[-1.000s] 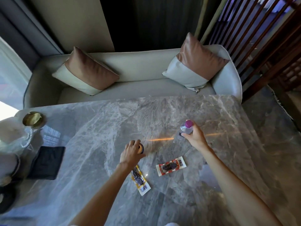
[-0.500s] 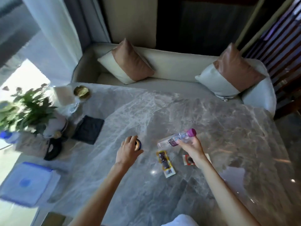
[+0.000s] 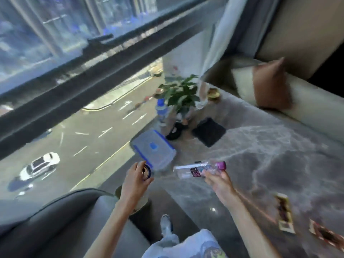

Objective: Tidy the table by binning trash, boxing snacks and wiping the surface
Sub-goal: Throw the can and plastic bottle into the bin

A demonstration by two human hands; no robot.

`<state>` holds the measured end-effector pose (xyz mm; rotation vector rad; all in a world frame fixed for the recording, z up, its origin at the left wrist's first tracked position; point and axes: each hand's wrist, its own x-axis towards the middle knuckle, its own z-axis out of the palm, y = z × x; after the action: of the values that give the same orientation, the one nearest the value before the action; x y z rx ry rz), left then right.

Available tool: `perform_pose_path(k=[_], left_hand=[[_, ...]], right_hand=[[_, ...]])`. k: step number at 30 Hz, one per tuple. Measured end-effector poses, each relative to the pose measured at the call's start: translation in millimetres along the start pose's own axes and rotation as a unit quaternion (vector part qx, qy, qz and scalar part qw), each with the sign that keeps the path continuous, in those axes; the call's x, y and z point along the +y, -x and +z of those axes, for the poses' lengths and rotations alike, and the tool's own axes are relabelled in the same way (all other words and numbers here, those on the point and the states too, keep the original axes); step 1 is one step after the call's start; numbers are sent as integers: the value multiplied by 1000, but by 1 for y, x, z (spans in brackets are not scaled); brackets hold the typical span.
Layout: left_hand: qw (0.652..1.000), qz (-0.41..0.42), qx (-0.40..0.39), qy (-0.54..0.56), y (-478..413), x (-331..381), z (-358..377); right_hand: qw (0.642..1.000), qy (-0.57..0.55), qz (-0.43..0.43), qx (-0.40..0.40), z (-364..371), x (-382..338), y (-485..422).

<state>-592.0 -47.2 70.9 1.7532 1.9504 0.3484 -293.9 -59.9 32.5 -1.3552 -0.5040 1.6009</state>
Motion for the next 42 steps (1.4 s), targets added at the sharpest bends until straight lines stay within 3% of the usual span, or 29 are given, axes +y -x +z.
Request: perform_pose_path(k=[5, 10, 13, 18, 19, 21, 28, 30, 34, 42], left_hand=[[979, -166, 75, 92, 43, -85, -49], [894, -344, 172, 231, 101, -130, -54], [771, -463, 220, 378, 123, -147, -32], [497, -551, 268, 614, 118, -189, 14], [457, -553, 272, 642, 110, -198, 25], [411, -559, 268, 668, 89, -218, 51], [306, -577, 229, 722, 0, -318, 164], [290, -581, 221, 728, -25, -349, 197], [300, -582, 189, 732, -67, -404, 266], [358, -615, 128, 690, -119, -499, 389]], right_hand=[[993, 5, 51, -103, 93, 18, 2], [978, 31, 114, -174, 150, 36, 3], [969, 58, 144, -193, 183, 52, 5], [966, 62, 203, -146, 221, 108, -14], [966, 55, 221, -121, 227, 121, -19], [966, 37, 242, -80, 235, 158, -42], [953, 26, 290, 87, 237, 311, -157], [947, 27, 299, 114, 237, 355, -186], [945, 14, 282, 163, 229, 443, -239], [970, 12, 212, 118, 222, 575, -300]])
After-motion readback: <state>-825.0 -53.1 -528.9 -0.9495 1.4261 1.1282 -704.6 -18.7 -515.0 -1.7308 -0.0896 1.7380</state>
